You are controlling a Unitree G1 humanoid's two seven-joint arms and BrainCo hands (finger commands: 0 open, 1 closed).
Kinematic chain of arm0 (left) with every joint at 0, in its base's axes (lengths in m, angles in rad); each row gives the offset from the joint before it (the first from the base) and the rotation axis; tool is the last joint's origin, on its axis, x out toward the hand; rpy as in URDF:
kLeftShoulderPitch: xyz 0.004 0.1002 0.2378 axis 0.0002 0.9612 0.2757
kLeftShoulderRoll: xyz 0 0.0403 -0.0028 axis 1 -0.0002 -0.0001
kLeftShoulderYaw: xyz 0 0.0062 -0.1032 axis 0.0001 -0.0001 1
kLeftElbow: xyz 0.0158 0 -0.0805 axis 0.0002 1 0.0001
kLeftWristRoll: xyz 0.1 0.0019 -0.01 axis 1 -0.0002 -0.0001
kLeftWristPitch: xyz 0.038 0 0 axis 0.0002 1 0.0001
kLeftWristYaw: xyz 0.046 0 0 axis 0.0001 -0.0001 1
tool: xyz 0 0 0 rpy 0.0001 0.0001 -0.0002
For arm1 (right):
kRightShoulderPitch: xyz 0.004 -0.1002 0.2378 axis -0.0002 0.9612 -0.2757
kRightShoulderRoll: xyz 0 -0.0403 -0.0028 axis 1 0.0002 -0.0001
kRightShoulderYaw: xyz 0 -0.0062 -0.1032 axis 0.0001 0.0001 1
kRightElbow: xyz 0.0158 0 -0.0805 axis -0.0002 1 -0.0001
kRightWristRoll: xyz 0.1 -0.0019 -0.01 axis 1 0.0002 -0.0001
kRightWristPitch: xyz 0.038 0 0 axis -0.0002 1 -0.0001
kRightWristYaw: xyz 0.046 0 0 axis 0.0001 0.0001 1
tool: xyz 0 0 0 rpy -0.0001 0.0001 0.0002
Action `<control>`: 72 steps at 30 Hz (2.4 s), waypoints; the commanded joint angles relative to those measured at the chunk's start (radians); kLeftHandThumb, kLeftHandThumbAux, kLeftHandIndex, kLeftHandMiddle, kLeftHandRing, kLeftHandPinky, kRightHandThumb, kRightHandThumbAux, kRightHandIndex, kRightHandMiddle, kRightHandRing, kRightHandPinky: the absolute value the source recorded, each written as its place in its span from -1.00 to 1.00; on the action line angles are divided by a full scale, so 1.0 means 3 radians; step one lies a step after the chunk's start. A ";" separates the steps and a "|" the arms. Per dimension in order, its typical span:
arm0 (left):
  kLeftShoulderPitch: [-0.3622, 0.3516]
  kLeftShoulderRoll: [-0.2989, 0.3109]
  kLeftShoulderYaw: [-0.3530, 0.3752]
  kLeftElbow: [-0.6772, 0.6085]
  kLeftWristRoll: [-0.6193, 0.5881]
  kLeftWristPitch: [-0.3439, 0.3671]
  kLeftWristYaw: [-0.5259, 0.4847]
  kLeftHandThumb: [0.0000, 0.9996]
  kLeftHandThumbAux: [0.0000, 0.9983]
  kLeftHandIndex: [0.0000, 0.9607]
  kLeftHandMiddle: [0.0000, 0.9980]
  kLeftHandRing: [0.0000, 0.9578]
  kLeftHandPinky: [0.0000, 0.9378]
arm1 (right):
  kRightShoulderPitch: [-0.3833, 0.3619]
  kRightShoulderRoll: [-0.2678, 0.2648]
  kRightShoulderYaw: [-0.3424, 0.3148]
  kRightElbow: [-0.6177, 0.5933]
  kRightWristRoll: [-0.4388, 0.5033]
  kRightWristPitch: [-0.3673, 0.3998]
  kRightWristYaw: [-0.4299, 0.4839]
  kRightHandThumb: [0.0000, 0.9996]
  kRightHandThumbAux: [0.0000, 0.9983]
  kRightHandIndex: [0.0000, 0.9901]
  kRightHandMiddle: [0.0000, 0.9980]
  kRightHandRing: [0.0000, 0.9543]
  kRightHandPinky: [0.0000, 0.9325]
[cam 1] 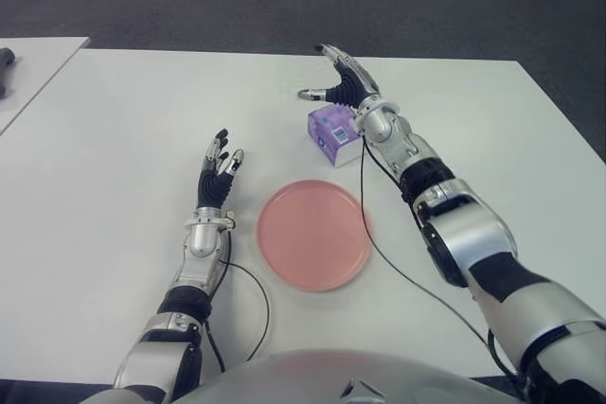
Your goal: Put the tissue paper into the plate.
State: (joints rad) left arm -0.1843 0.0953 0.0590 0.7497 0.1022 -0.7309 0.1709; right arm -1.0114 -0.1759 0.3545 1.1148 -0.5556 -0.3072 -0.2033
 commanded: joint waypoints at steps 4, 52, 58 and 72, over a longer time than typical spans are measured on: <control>0.0087 -0.0036 -0.0023 0.0129 0.0073 -0.0020 0.0068 -1.00 -0.19 -1.00 -1.00 -1.00 -1.00 | -0.0136 -0.0001 0.0150 0.0364 -0.0110 -0.0128 -0.0064 -0.83 -0.10 -1.00 -1.00 -1.00 -1.00; 0.0117 -0.0041 -0.0020 0.0183 0.0102 -0.0051 0.0133 -1.00 -0.22 -1.00 -1.00 -1.00 -1.00 | 0.0514 -0.0256 0.0421 0.0737 -0.0259 -0.0054 -0.0255 -0.92 -0.18 -1.00 -0.95 -1.00 -1.00; 0.0124 -0.0035 -0.0023 0.0159 0.0095 -0.0030 0.0115 -1.00 -0.22 -1.00 -1.00 -1.00 -1.00 | 0.0566 -0.0280 0.0471 0.0750 -0.0306 -0.0039 -0.0223 -0.94 -0.17 -1.00 -0.95 -1.00 -1.00; 0.0121 -0.0036 -0.0015 0.0158 0.0077 -0.0003 0.0097 -1.00 -0.21 -1.00 -1.00 -1.00 -1.00 | 0.0672 -0.0350 0.0714 0.0760 -0.0496 -0.0058 -0.0208 -0.91 -0.11 -1.00 -0.95 -1.00 -1.00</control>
State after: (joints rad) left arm -0.1910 0.0909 0.0595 0.7665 0.1236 -0.7450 0.2067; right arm -0.8681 -0.2741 0.5395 1.3213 -0.6697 -0.3359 -0.2925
